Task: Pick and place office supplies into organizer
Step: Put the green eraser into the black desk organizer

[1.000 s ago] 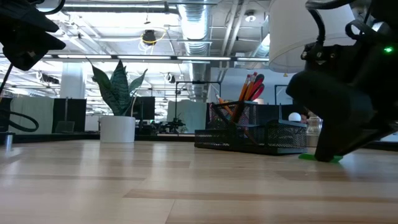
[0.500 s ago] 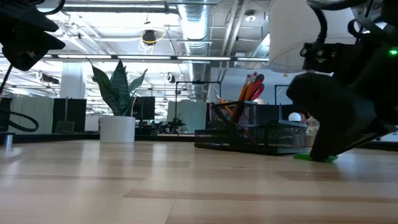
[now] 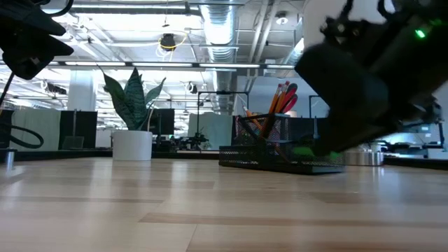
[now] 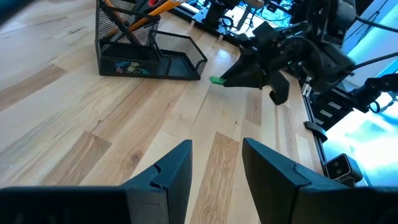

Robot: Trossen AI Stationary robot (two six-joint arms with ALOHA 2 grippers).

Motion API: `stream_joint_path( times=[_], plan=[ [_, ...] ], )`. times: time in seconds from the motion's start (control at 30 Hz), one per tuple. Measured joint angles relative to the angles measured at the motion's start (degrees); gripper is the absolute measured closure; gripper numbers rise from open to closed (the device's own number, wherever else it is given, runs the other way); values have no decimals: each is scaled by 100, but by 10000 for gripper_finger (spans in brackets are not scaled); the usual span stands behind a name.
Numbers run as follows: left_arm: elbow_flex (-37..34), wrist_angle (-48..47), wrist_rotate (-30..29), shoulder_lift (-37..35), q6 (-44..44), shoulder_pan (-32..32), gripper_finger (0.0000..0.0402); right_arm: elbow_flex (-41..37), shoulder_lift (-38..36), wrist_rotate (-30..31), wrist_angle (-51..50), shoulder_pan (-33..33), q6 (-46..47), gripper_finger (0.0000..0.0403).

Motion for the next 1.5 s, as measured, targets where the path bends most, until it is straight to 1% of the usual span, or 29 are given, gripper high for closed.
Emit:
stream_joint_path(
  times=[0.2,0.33,0.43,0.57,0.67,0.77,0.87,0.93,1.1,1.3,1.43,1.5],
  plan=[
    [0,2,-1,-2,0,-1,265,535,-13,388,-9,-146,-857,333],
    [0,2,-2,-1,-1,-2,265,875,-20,615,-53,-361,-1539,333],
    [0,2,-2,-2,0,0,265,1049,-22,703,-218,-670,-1890,333],
    [0,2,-2,-2,2,-1,265,1138,-24,699,-375,-1229,-2000,333],
    [0,0,-2,-2,17,-2,265,1138,-24,601,-381,-1678,-2073,333],
    [0,-2,8,-2,32,-2,265,1138,-26,345,-364,-2066,-2074,333],
    [0,-28,81,-2,36,0,265,1138,-26,339,-332,-2314,-2057,333],
    [0,-66,140,-2,39,-2,265,1138,-26,276,-341,-2420,-2005,333],
    [0,-139,159,-2,63,-2,265,1138,-26,-221,-342,-2605,-1991,333],
    [0,-160,164,0,66,-2,265,1138,-26,-293,-339,-2761,-2087,331],
    [0,-160,166,-2,66,-2,265,1138,-26,-587,-240,-2857,-2528,318],
    [0,-162,166,-2,66,-1,265,1138,-26,-619,-167,-2889,-2627,306]
  ],
)
